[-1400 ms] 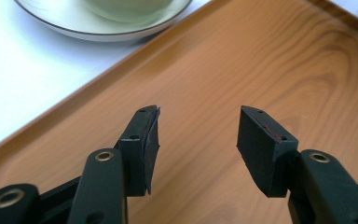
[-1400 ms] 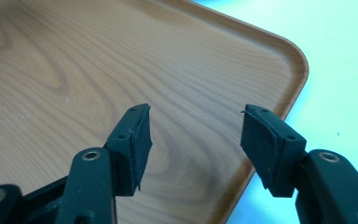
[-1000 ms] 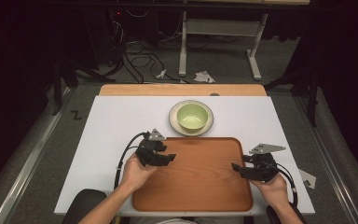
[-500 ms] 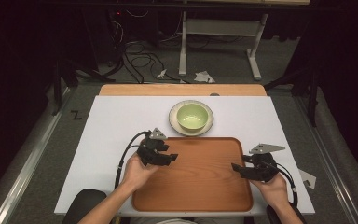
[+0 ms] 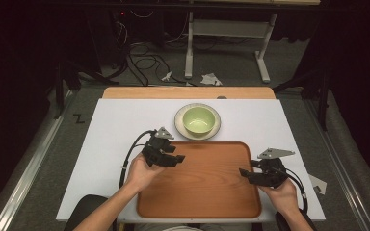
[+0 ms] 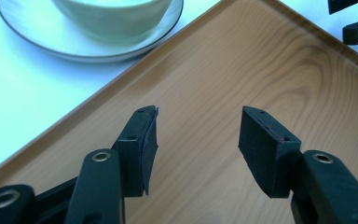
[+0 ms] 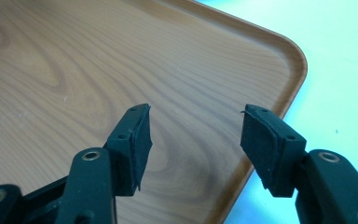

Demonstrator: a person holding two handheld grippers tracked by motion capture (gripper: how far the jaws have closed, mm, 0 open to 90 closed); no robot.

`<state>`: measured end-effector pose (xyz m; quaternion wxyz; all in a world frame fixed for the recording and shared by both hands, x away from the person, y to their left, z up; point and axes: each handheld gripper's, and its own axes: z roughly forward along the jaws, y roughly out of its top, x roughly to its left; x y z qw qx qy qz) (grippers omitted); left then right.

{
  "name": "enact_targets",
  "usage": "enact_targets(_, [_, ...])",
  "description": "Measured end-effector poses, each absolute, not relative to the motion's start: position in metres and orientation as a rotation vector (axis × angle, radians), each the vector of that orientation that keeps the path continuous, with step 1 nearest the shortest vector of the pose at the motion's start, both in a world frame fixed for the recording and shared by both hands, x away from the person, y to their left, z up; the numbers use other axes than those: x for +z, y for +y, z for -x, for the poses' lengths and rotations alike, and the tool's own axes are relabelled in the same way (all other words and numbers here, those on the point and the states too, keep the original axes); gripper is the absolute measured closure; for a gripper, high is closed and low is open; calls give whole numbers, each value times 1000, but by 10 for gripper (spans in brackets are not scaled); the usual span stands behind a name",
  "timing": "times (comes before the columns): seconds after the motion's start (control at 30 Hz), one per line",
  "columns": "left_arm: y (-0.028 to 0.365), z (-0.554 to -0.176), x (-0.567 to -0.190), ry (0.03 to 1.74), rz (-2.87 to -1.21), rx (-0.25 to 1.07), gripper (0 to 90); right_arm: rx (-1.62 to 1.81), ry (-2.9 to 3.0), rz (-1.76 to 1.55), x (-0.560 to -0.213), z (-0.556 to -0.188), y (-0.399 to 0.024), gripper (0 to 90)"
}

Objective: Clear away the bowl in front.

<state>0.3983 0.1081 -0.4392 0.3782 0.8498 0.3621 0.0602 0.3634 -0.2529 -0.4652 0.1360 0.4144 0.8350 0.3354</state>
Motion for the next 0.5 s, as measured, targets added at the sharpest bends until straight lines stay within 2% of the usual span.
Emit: enact_targets(0.5, [93, -423, -419, 910, -2154, 169, 471, 969, 2426, -1197, -466, -364, -253, 431])
